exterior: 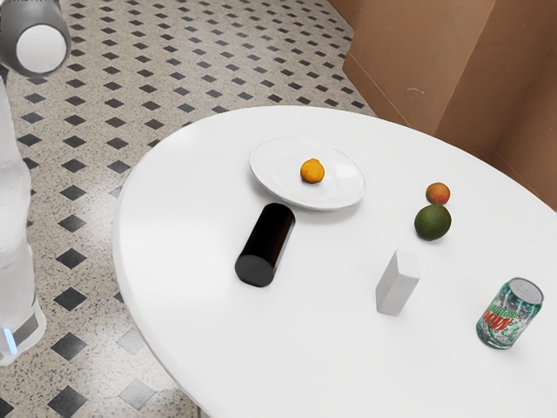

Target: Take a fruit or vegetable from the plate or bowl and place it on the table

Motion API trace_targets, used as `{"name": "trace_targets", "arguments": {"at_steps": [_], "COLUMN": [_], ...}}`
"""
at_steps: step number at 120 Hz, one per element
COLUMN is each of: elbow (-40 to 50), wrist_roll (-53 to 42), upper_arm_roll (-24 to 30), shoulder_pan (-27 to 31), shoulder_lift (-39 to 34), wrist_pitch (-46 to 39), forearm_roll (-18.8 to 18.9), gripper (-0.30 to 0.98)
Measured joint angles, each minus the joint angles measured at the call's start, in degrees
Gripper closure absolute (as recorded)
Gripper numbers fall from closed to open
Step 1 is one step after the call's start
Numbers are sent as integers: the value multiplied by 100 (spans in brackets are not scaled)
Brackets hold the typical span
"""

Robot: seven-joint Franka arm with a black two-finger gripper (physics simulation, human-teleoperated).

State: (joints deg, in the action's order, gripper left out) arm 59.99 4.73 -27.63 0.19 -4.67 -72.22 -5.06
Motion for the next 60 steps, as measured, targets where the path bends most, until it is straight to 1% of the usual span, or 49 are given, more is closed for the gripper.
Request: {"name": "trace_targets", "arguments": {"at_steps": [3,7,17,27,40,46,48,50,55,60], "elbow": [-5,-8,61,232,273,283,398,720,1686,2464], "wrist_roll": [11,25,50,-38,-261,-353,-382,-410,-475,-535], "upper_arm_roll": [-15,-32,84,217,401,467,518,628,968,1327], "shoulder_pan": [-156,-204,22,146,-132,-256,-303,-352,-444,-567], "shoulder_lift": [27,54,87,136,281,556,578,469,39,-319], "wrist_pitch": [53,117,388,677,893,942,905,786,391,-64], "forearm_roll": [12,70,385,568,672,645,621,602,572,559], "gripper": [2,2,2,2,2,2,2,2,2,2]}}
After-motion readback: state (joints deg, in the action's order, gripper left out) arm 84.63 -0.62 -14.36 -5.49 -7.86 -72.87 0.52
